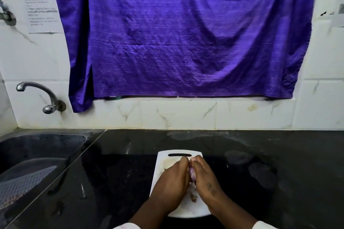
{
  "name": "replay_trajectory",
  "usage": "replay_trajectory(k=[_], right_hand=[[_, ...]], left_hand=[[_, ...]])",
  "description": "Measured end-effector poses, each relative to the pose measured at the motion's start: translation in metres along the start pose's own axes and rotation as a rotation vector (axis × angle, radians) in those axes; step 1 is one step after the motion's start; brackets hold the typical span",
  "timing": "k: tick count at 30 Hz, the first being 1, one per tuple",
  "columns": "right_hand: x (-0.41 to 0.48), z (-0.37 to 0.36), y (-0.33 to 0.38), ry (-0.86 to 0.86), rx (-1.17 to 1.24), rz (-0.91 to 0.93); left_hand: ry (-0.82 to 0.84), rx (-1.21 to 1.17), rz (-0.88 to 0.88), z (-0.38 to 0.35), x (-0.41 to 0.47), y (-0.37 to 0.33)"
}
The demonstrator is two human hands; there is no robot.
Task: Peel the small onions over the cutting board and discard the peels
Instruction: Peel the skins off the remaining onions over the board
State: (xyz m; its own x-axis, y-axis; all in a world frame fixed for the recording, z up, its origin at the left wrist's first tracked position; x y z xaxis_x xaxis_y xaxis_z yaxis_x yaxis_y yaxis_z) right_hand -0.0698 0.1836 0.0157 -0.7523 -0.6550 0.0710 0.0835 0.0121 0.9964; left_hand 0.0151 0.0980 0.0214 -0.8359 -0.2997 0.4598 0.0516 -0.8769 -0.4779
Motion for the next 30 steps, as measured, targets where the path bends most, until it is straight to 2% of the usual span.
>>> replay_trajectory(k=[9,15,20,25,27,30], right_hand=[[0.003,-0.001,-0.002,-0.024,-0.066,0.060],[0.004,-0.004,-0.002,-0.025,-0.043,0.106],[0.006,-0.007,-0.005,-0.026,0.021,0.064],[0.005,-0.002,-0.002,0.007,-0.070,0.083],[0.005,-0.001,-0.002,0.017,-0.142,0.123],[0.006,-0.001,-0.002,0.006,-0.230,0.175]], left_hand=[[-0.040,-0.040,0.103,-0.006,0.002,0.001],[-0.097,-0.090,0.132,-0.009,0.003,0.004],[-0.172,-0.171,0.128,-0.010,-0.001,0.007],[-0.073,-0.202,0.085,0.000,-0.003,0.013],[-0.003,-0.119,0.041,0.009,0.000,0.013],[0.007,0.009,0.032,0.018,0.008,0.010]])
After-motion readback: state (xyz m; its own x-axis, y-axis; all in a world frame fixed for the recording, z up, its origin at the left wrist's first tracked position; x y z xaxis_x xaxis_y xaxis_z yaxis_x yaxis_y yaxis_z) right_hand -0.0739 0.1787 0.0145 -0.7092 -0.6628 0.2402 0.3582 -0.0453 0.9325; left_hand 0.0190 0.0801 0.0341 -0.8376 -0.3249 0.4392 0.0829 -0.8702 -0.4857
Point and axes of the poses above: each hand's wrist, its own x-axis towards the middle knuckle, its own z-axis out of the back of the hand, y = z × x, the point moved 3 cm from there along x, towards the middle knuckle, and after that the axes turned 1 degree about z, right-handed, at the moved point
